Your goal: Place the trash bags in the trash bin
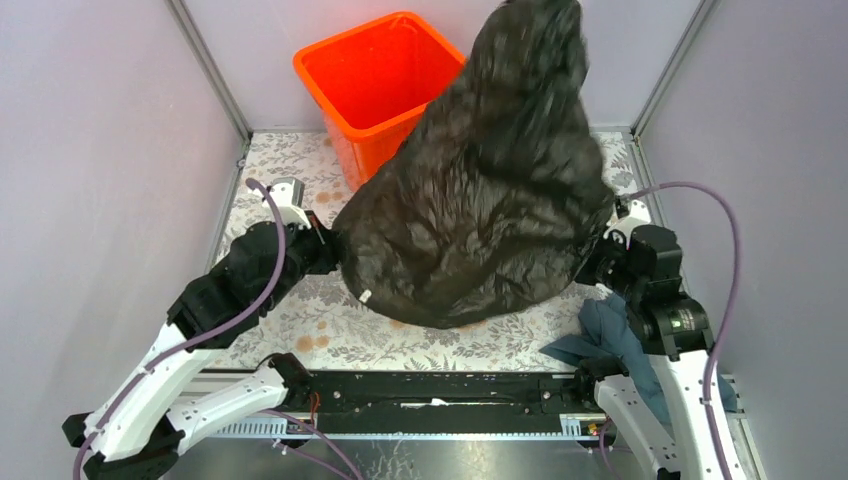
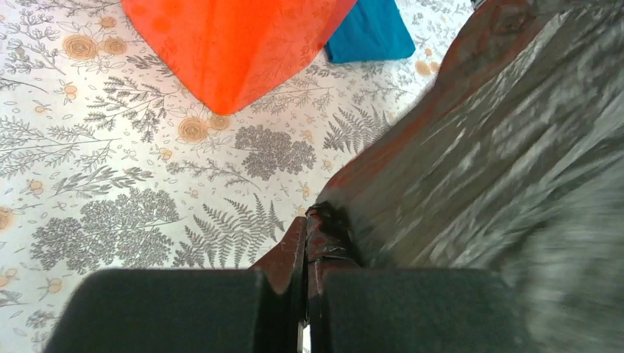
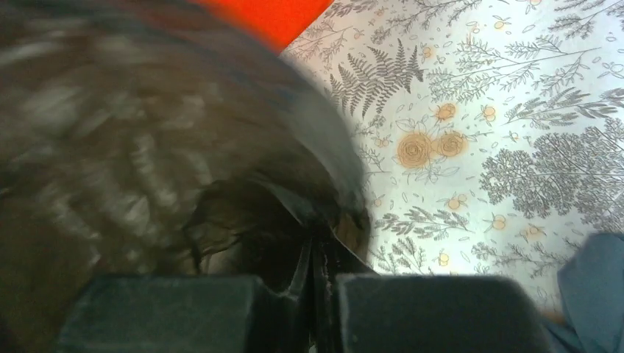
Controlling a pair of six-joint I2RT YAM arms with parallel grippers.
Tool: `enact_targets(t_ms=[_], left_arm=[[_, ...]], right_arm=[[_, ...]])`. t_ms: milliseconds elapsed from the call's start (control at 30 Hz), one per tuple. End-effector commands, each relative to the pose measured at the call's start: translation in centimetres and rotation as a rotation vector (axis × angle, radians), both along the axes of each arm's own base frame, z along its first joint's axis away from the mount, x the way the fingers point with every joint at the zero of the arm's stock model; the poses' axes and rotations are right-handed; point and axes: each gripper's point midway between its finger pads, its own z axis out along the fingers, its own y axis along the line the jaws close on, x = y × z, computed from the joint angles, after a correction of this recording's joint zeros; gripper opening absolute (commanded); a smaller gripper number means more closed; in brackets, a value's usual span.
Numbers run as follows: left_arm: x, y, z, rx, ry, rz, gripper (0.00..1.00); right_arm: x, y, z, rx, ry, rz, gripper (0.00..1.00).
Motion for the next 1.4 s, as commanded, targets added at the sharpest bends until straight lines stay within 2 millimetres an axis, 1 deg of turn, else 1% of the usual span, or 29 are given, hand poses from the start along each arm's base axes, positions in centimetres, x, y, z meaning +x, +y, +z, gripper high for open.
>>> enact_targets(t_ms=[0,67,133,167,233,267,300,333,367,400,467,500,533,567,600,633,667,733,833,933,967,1000,1067,1133,1167,1233,1300,1333,1367], left_arm=[[-0.8,-0.8,10.6,-0.128,-0.175,-0.085,0.00],[-2.4,-2.5,19.1,-0.195,-0.312,-0.238,0.00],[-5.9,-2.1,27.9,-0.317,-0.487,-0.357,0.00],[-7.0,-2.3,29.8,-0.354,-0.536,-0.409,0.00],[-7.7,-2.4,30.6,-0.405,-0.599,-0.433,0.00],[-6.8,-2.4,29.1,-0.414,-0.585,-0.393,0.00],[-5.3,-2.2,26.2,-0.418,-0.530,-0.320,0.00],[-3.7,-2.0,22.5,-0.415,-0.447,-0.240,0.00],[-2.0,-2.2,17.3,-0.400,-0.318,-0.155,0.00],[-1.0,-2.3,12.1,-0.361,-0.201,-0.100,0.00],[-0.6,-3.0,1.7,-0.219,0.037,-0.069,0.00],[-1.1,-2.9,-2.6,-0.157,0.139,-0.061,0.00],[-1.9,-2.4,-6.3,-0.101,0.233,-0.051,0.00],[-2.9,-1.8,-8.8,-0.069,0.299,-0.041,0.00],[-3.8,-1.2,-10.1,-0.054,0.334,-0.041,0.00],[-4.5,-0.9,-10.3,-0.062,0.340,-0.057,0.00],[-5.1,-0.8,-9.7,-0.082,0.323,-0.082,0.00],[-6.1,-1.4,-4.6,-0.160,0.216,-0.182,0.00],[-8.1,-2.1,5.7,-0.238,0.010,-0.364,0.00],[-10.5,-1.4,16.9,-0.289,-0.213,-0.485,0.00],[-11.3,-0.5,20.8,-0.325,-0.291,-0.482,0.00],[-11.7,0.4,23.8,-0.361,-0.351,-0.461,0.00],[-11.9,1.9,27.6,-0.424,-0.430,-0.406,0.00],[-11.0,2.4,27.9,-0.448,-0.445,-0.352,0.00],[-9.9,2.1,26.6,-0.447,-0.410,-0.313,0.00],[-6.6,1.2,21.9,-0.415,-0.274,-0.196,0.00],[-3.9,0.6,16.6,-0.356,-0.127,-0.078,0.00],[-3.0,0.4,15.1,-0.322,-0.083,-0.042,0.00],[-2.4,0.2,14.6,-0.294,-0.065,-0.023,0.00]], right_arm=[[-0.5,-0.3,13.0,-0.033,-0.338,0.029,0.00],[-1.0,0.5,19.5,-0.015,-0.459,0.083,0.00],[-3.1,1.1,25.6,0.028,-0.597,0.132,0.00],[-4.4,1.3,27.8,0.056,-0.661,0.154,0.00],[-6.2,1.4,29.6,0.090,-0.758,0.167,0.00],[-6.0,1.2,28.5,0.100,-0.748,0.145,0.00],[-5.1,0.8,26.2,0.098,-0.697,0.113,0.00],[-3.9,0.6,23.0,0.087,-0.612,0.084,0.00],[-2.2,0.6,17.5,0.066,-0.461,0.066,0.00],[-1.6,0.8,12.7,0.049,-0.325,0.073,0.00],[-2.2,1.3,3.2,0.020,-0.060,0.114,0.00],[-3.3,1.5,-0.2,0.021,0.035,0.135,0.00],[-4.6,1.7,-2.9,0.036,0.115,0.149,0.00],[-6.0,2.0,-3.9,0.071,0.133,0.160,0.00],[-7.0,2.4,-4.1,0.119,0.136,0.172,0.00],[-7.7,2.8,-3.6,0.157,0.122,0.186,0.00],[-8.2,3.0,-2.6,0.187,0.104,0.190,0.00],[-8.5,3.3,0.6,0.205,0.055,0.215,0.00],[-8.2,3.3,7.1,0.150,-0.039,0.262,0.00],[-8.7,2.9,16.2,0.101,-0.236,0.282,0.00],[-9.2,2.7,19.1,0.092,-0.303,0.281,0.00],[-9.8,2.5,22.2,0.091,-0.377,0.275,0.00],[-9.7,2.7,24.3,0.112,-0.410,0.284,0.00],[-8.9,3.5,23.5,0.155,-0.384,0.316,0.00],[-8.3,3.9,22.1,0.174,-0.355,0.326,0.00],[-6.7,4.2,18.4,0.191,-0.266,0.311,0.00],[-5.1,4.3,15.6,0.216,-0.188,0.278,0.00],[-4.6,4.7,15.4,0.245,-0.170,0.286,0.00],[-4.3,5.3,16.1,0.281,-0.173,0.318,0.00]])
